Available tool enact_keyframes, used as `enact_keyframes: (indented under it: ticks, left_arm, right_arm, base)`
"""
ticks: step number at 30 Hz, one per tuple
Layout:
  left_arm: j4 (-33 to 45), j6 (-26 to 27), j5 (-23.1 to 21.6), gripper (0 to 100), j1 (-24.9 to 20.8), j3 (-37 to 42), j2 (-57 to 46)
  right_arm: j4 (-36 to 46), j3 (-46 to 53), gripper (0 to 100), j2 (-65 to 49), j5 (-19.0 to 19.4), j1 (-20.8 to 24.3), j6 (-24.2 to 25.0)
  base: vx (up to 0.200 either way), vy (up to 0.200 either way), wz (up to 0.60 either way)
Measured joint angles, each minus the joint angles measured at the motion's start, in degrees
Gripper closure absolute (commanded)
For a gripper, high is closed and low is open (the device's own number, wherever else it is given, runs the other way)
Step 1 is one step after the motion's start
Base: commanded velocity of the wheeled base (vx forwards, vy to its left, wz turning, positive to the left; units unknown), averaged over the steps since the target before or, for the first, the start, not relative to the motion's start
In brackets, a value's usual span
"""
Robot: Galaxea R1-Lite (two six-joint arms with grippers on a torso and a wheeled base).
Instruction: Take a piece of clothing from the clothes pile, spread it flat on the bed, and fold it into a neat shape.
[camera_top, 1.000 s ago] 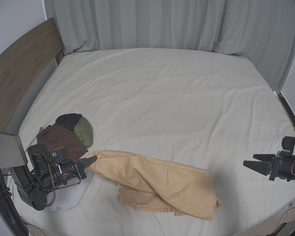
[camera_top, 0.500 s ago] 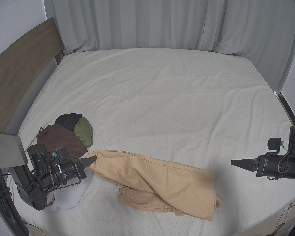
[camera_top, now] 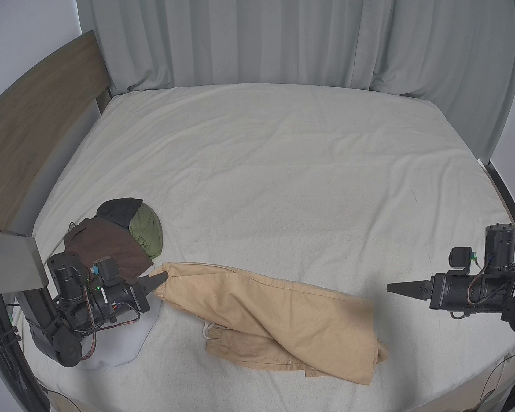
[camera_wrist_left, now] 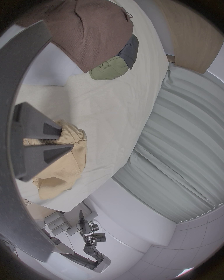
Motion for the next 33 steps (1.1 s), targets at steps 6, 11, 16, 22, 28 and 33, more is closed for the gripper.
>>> enact_keyframes:
  ticks: [6, 11, 16, 22, 28, 33]
  left_arm:
    - [0.0, 0.1, 0.02, 100, 0.09, -0.04, 0.38]
    - [0.0, 0.1, 0.0, 100, 0.5, -0.11, 0.57]
    - [0.0, 0.16, 0.02, 100, 1.27, -0.23, 1.12]
    - [0.0, 0.21, 0.02, 100, 1.82, -0.33, 1.79]
    - [-0.02, 0.35, 0.02, 100, 1.84, -0.26, 2.15]
    - [-0.02, 0.88, 0.05, 100, 1.62, -0.15, 2.26]
  right_arm:
    - [-0.13, -0.13, 0, 2.97, -0.1, 0.35, 0.68]
    - [-3.94, 0.11, 0, 6.72, -0.16, 0.24, 0.72]
    - [-10.59, 1.5, 0, 11.22, -0.27, 0.21, 0.79]
    - [-14.7, 2.73, 0, 16.59, -0.33, 0.11, 1.07]
    - [-21.57, 2.84, 0, 22.35, -0.38, 0.05, 2.69]
    - [-28.6, 3.15, 0, 26.82, -0.51, 0.05, 4.83]
  base:
    - [0.0, 0.0, 0.0]
    - [0.0, 0.0, 0.0]
    - [0.0, 0.0, 0.0]
    - [0.0, 0.0, 0.0]
    - [0.0, 0.0, 0.0]
    - [0.0, 0.0, 0.0]
